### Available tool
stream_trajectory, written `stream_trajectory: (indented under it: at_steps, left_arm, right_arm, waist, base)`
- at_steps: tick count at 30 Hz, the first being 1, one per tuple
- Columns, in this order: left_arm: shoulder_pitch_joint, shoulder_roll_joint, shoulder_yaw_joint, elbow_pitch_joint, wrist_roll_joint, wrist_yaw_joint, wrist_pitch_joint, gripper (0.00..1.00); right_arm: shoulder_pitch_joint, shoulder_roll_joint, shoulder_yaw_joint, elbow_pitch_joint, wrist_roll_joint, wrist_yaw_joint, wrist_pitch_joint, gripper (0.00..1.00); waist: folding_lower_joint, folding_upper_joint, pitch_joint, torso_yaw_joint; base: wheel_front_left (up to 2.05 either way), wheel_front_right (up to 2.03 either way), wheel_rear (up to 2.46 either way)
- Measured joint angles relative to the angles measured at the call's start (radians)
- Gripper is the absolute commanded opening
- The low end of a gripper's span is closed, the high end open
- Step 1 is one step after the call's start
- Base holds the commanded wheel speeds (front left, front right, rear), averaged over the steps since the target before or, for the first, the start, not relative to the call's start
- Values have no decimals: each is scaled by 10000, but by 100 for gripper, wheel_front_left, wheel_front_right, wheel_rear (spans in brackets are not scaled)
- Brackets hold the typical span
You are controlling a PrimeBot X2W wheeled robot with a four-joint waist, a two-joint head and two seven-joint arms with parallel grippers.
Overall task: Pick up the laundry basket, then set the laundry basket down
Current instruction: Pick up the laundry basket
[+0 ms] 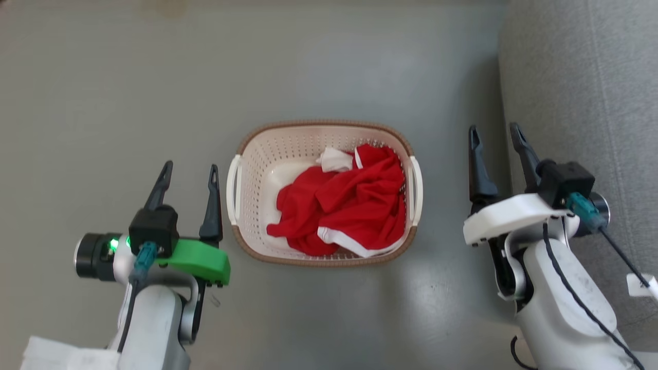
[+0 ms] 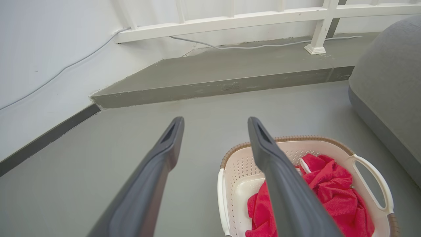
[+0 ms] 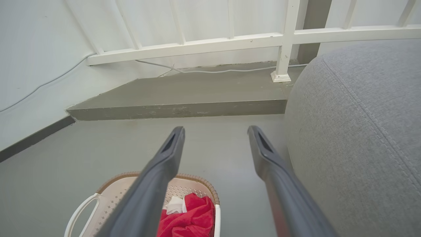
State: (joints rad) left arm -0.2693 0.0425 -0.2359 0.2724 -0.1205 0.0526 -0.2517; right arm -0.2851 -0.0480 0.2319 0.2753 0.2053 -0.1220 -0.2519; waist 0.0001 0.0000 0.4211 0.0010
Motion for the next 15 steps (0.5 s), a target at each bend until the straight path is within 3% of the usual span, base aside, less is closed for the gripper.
stream_trajectory:
  at_steps: [15]
  left_arm:
    - [-2095, -115, -245, 1916, -721, -100, 2, 100]
  right_arm:
    - [-1982, -94, 198, 1833, 470, 0, -2, 100]
  waist:
    - [1, 0, 2120, 82]
  base:
    - [0, 0, 0]
